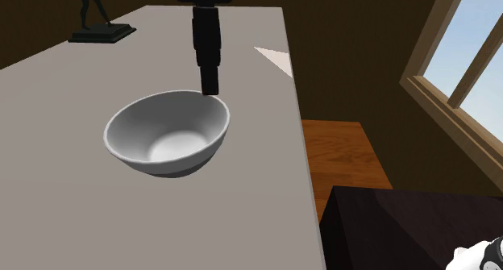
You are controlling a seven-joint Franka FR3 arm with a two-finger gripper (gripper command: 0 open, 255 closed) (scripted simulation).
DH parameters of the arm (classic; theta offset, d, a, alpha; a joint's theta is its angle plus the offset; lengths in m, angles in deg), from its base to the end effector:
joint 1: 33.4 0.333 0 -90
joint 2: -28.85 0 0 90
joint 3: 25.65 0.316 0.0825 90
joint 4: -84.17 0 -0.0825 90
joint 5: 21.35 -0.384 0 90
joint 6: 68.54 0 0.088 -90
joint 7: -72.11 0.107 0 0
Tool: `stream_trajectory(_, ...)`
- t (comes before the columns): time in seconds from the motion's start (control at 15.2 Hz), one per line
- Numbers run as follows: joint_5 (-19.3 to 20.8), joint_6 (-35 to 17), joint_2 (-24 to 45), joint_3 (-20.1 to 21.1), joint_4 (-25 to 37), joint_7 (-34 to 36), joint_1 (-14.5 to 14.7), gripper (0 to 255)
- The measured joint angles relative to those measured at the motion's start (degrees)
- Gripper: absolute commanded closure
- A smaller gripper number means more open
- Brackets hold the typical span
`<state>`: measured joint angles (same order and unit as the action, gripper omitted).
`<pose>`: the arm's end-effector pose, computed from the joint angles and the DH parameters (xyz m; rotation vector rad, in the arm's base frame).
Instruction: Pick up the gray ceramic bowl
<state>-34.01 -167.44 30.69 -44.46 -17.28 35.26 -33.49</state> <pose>0.5418 -0.1619 0.5277 -2.8972 -0.3943 -0.0452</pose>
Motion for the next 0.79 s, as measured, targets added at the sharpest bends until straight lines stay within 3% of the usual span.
stream_trajectory(0.2, -4.07, 3.08, 8.44, -1.00, 8.63, -4.09, -2.03, 0)
stream_trajectory(0.53, -10.72, 11.67, 24.95, -0.60, 29.14, -8.37, -7.81, 0)
stream_trajectory(0.79, -11.75, 11.00, 27.81, -0.23, 30.43, -9.56, -8.70, 0)
